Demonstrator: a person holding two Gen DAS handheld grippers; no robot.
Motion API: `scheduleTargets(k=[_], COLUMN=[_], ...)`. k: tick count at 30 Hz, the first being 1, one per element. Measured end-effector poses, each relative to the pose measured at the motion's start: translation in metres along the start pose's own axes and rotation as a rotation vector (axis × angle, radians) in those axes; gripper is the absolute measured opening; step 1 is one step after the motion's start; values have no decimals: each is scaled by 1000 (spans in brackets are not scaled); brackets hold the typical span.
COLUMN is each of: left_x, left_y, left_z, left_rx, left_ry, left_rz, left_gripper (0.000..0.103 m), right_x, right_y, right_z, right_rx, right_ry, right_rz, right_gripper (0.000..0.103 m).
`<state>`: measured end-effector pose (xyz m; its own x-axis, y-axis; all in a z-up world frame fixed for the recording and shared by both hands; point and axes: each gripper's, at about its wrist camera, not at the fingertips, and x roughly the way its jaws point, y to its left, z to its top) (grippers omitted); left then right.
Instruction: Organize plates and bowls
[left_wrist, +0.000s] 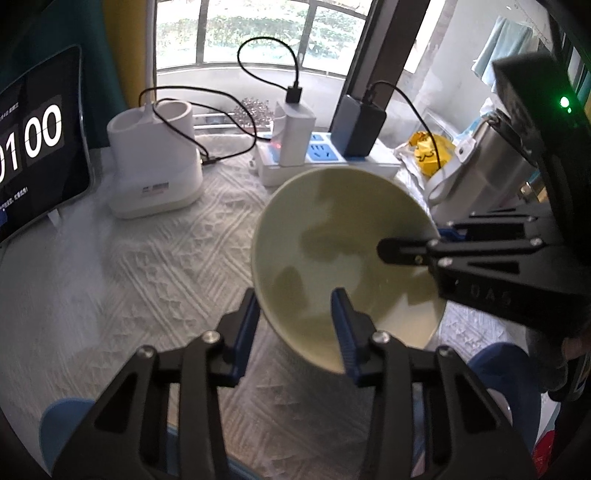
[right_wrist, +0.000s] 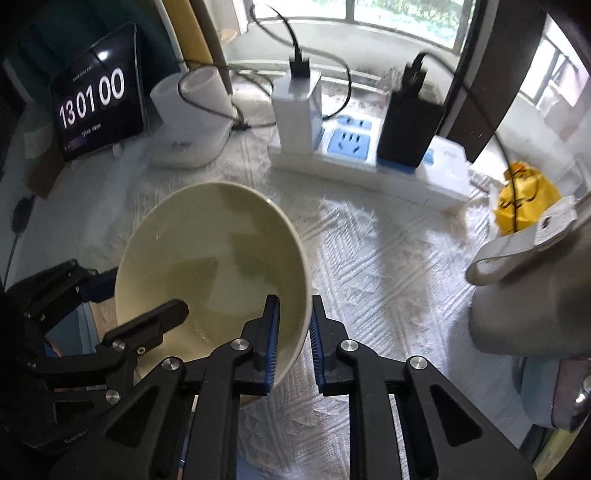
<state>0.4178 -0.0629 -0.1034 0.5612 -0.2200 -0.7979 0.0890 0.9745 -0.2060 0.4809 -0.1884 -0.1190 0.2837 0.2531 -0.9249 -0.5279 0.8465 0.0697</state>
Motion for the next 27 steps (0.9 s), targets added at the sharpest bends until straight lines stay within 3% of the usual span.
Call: scheduleTargets(k=[17, 27], left_x=[-45, -71], left_y=[0, -8], left_z=[6, 2], left_rx=[-7, -4], left_ry=[-116, -148], left_rz=[-14, -27], left_gripper=[41, 41], right_x=[-40, -64], right_y=[12, 16], right_z=[-1, -12], right_rx=[10, 15], right_ry=[-123, -151], right_rz=[-23, -32], right_gripper=[11, 11])
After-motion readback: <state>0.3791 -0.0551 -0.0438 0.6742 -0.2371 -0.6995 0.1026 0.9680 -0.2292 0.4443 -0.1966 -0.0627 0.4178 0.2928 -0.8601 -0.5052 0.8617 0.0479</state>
